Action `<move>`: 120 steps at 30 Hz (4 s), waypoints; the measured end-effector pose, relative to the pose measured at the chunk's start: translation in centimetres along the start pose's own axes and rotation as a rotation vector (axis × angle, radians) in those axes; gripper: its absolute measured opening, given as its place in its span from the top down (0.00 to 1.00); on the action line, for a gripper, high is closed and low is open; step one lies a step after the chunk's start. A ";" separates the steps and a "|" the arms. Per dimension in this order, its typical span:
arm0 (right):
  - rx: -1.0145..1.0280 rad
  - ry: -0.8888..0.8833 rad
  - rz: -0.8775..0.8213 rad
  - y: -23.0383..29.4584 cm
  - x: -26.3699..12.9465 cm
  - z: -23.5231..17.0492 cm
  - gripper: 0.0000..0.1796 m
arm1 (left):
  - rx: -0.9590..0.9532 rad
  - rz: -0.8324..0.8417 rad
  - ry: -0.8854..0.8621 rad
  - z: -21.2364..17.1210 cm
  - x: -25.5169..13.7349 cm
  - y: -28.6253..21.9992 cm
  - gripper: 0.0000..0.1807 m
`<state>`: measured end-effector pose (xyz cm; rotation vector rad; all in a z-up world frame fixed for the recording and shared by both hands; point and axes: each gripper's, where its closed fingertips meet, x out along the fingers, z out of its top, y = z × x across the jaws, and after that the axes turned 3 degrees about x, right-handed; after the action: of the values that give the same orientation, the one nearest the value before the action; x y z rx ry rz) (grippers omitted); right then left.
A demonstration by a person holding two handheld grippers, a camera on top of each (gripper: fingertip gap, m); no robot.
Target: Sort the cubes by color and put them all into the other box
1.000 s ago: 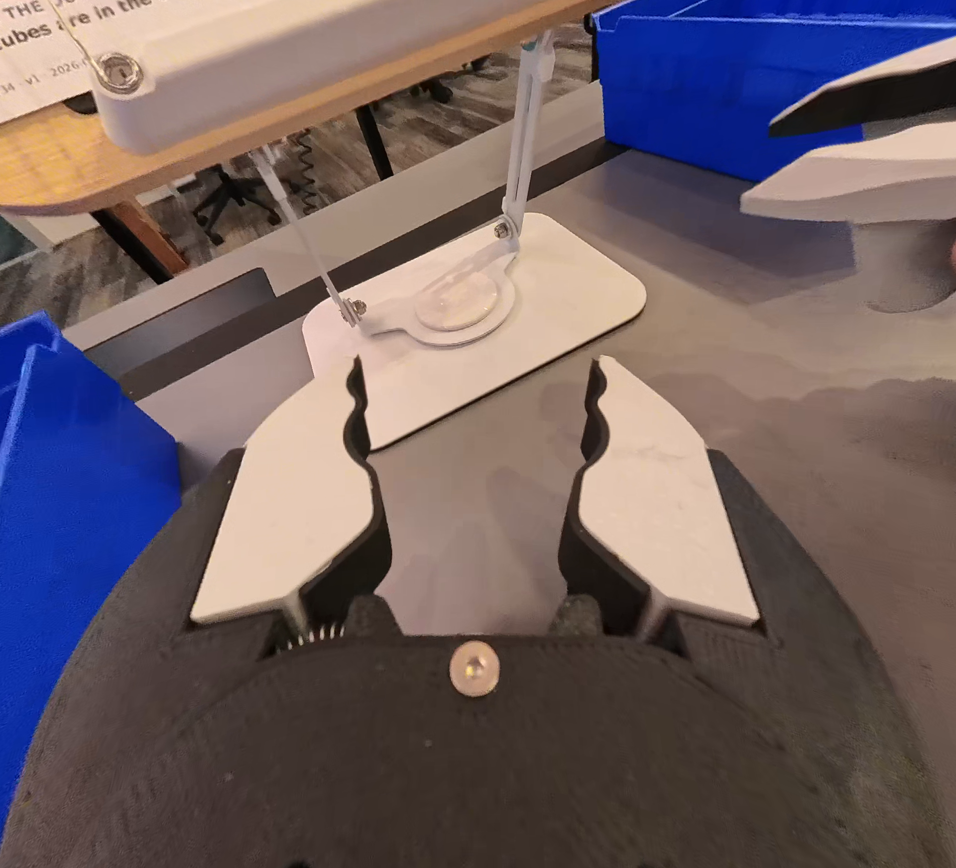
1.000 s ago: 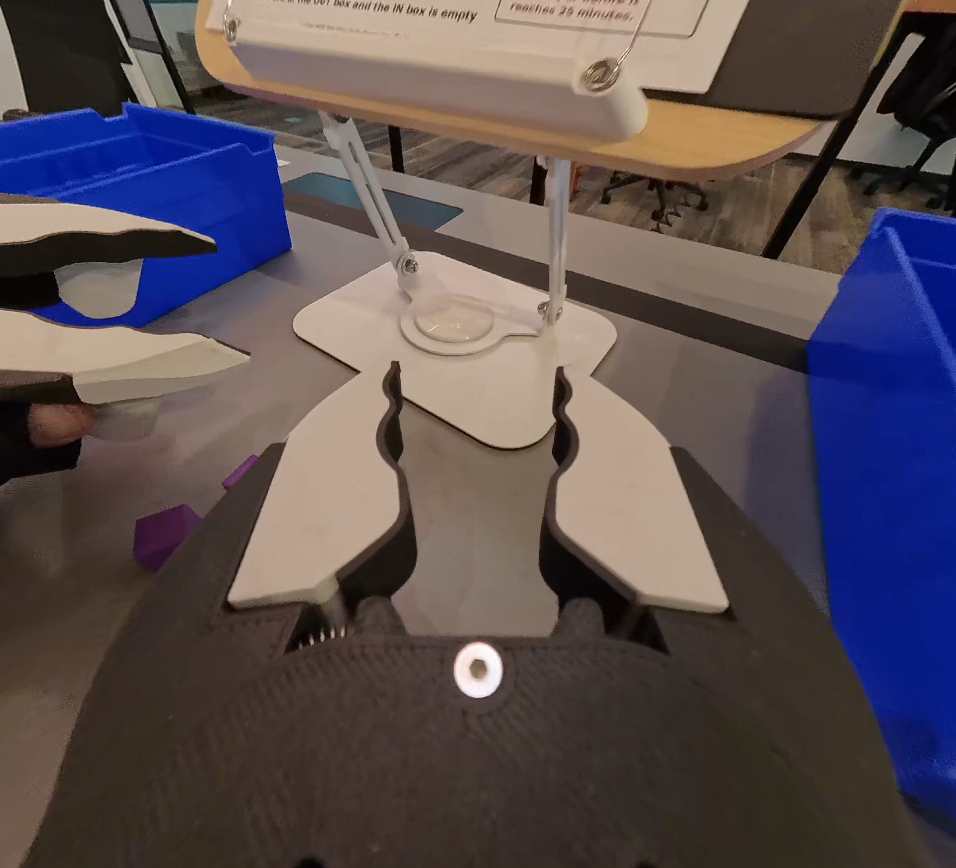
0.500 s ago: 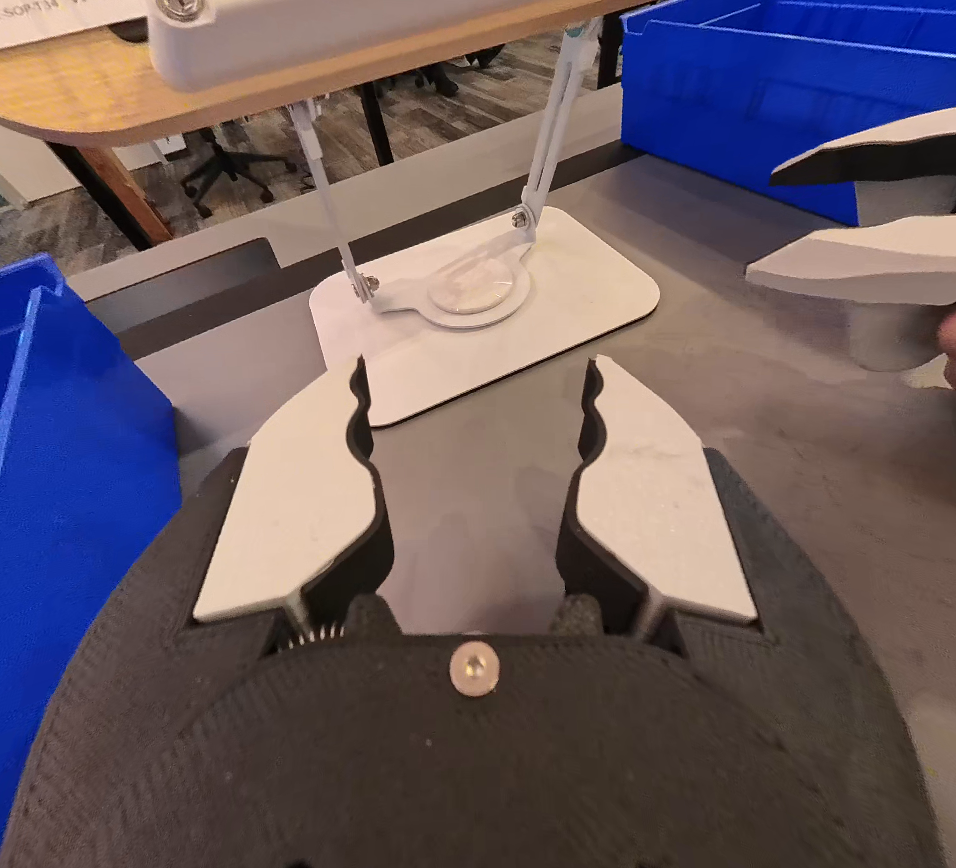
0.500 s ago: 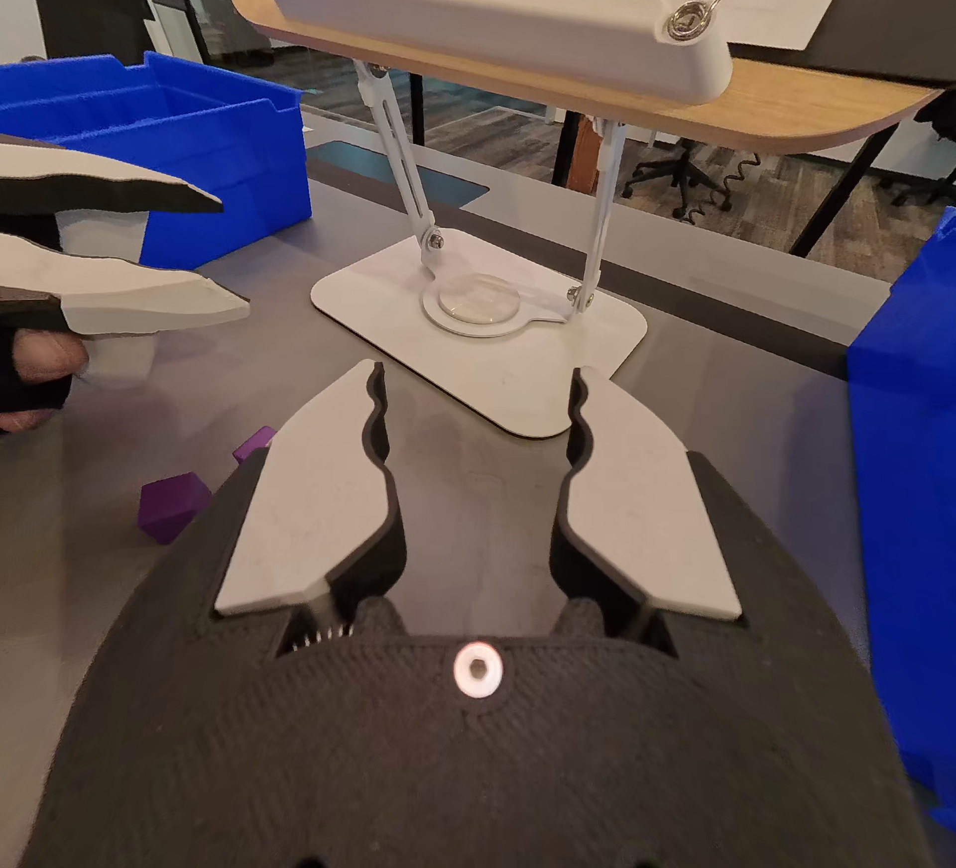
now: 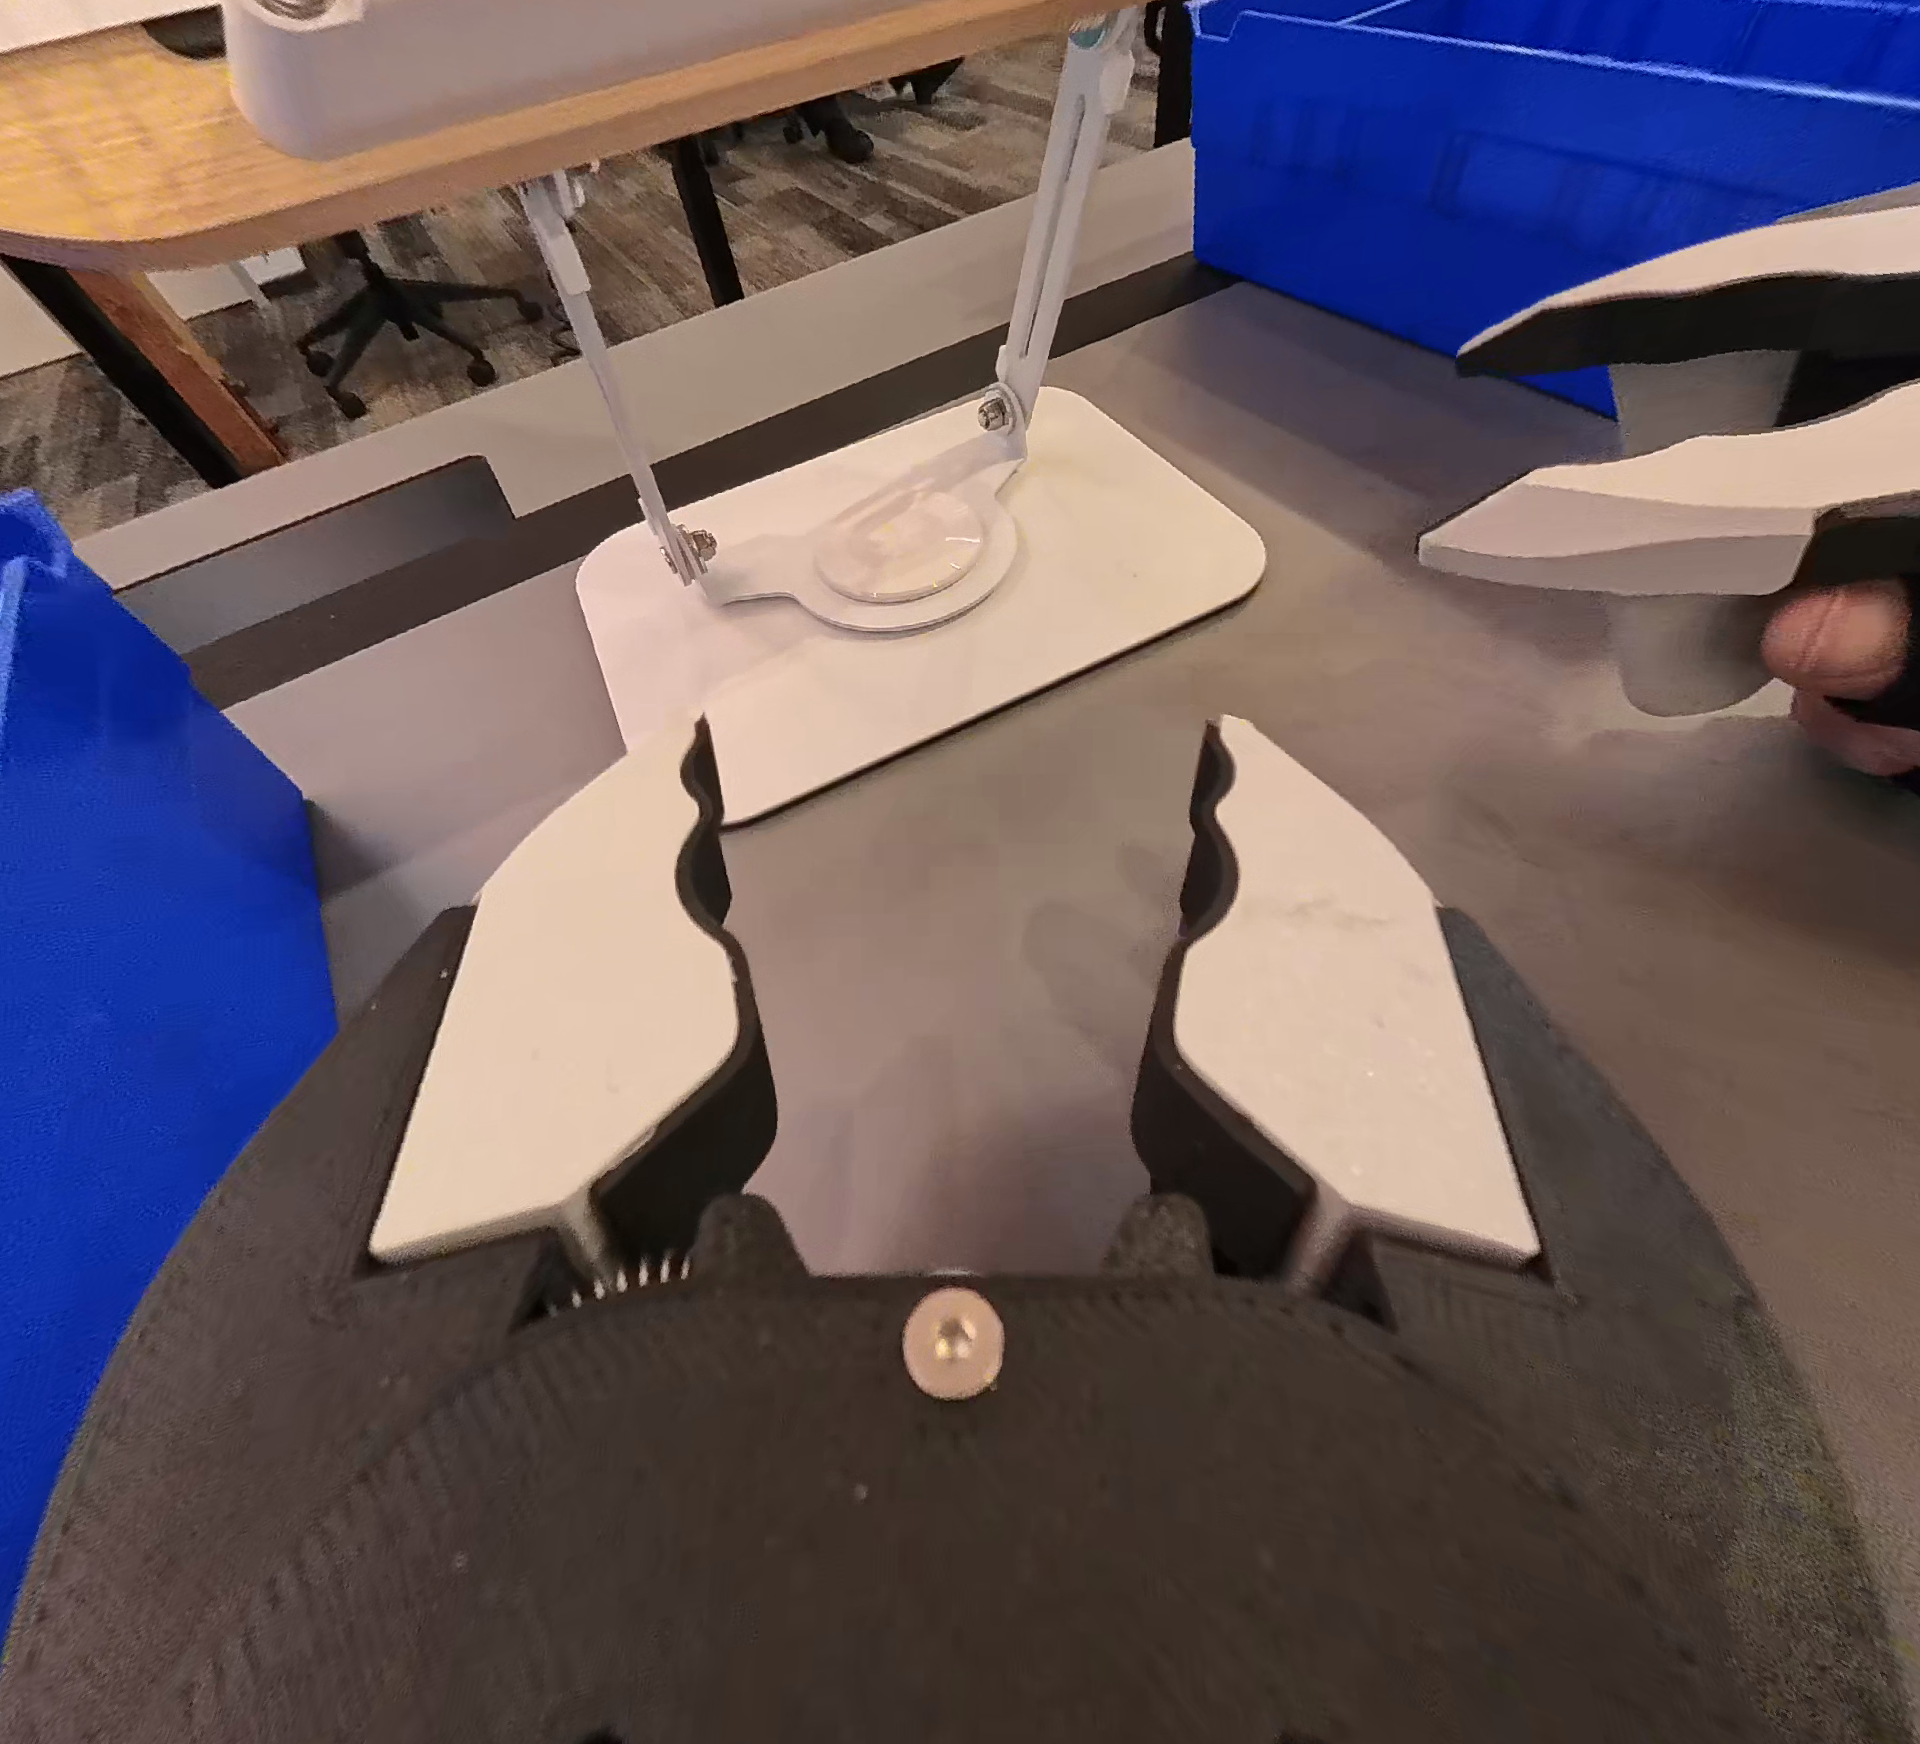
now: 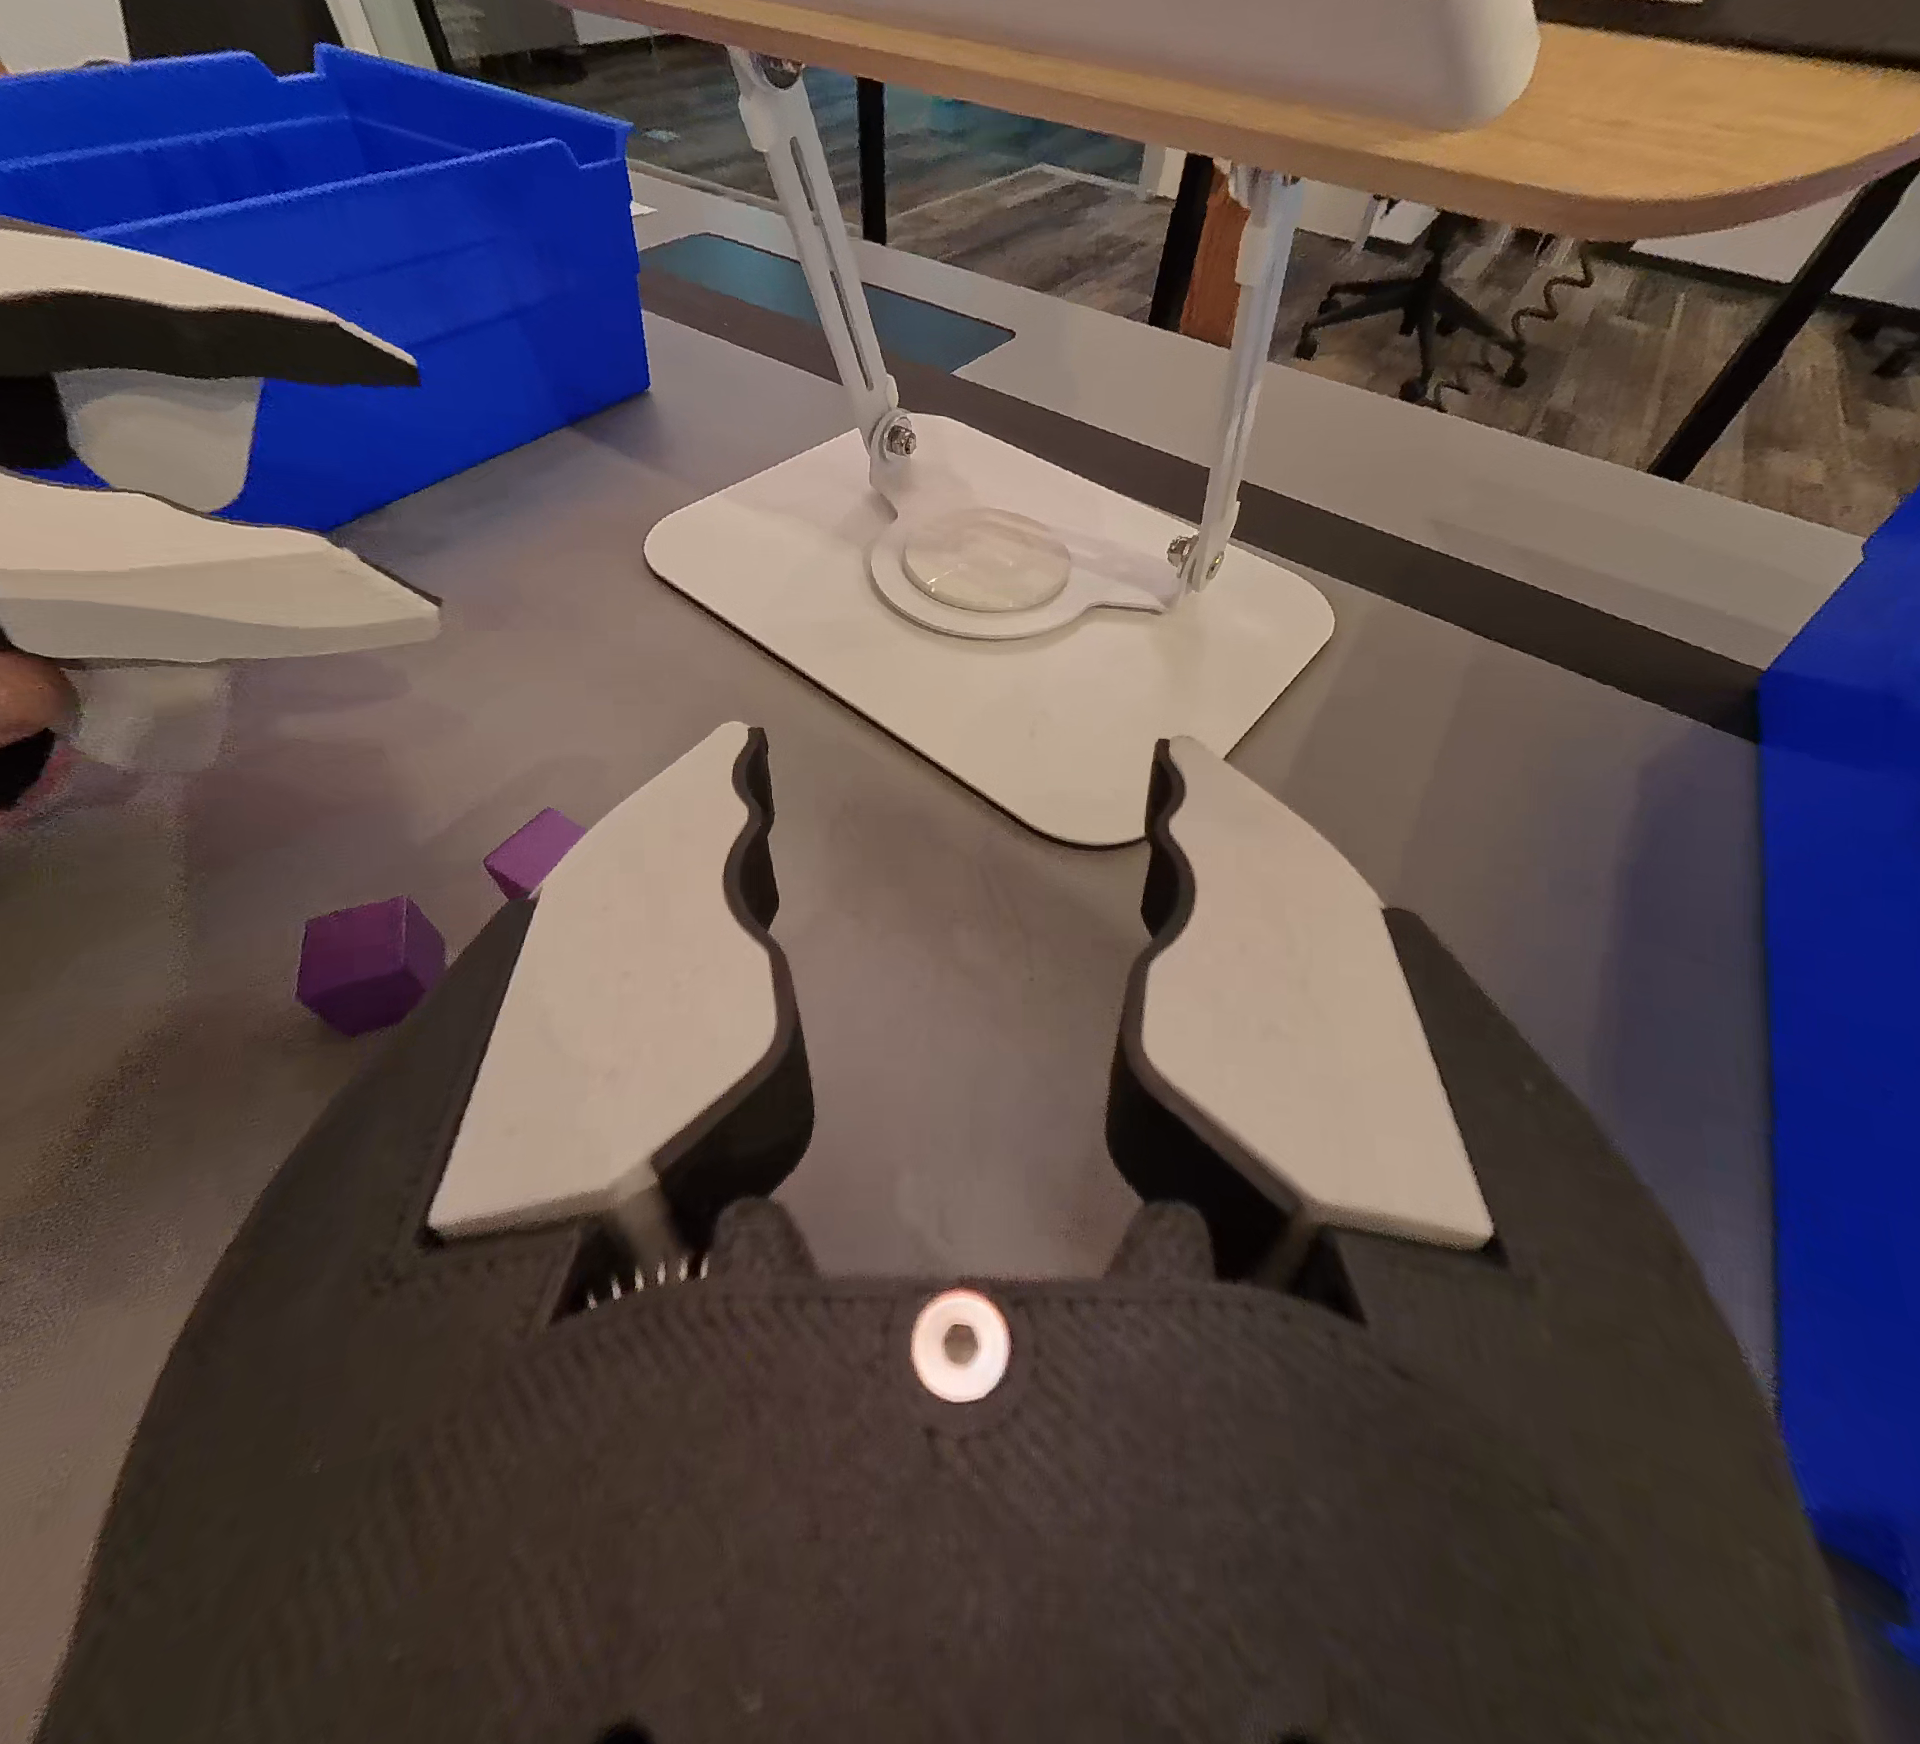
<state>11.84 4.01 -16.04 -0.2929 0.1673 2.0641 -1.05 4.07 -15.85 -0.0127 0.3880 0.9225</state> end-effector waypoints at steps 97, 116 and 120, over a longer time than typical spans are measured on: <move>-0.699 -0.349 0.456 13.2 -7.7 7.4 0.76 | -0.827 -1.075 -0.360 9.9 -9.3 -11.2 0.89; -0.638 -0.441 0.337 6.3 -16.4 9.8 0.87 | -0.819 -1.046 -0.466 9.0 -10.9 -6.3 0.73; -0.681 -0.398 0.392 8.0 -15.6 8.8 0.87 | -0.763 -1.117 -0.339 8.7 -10.0 -9.5 0.67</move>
<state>10.96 -10.81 -3.27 -0.2628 -0.7895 2.4692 3.75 -7.96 -5.89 -0.6958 -0.3135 -0.0944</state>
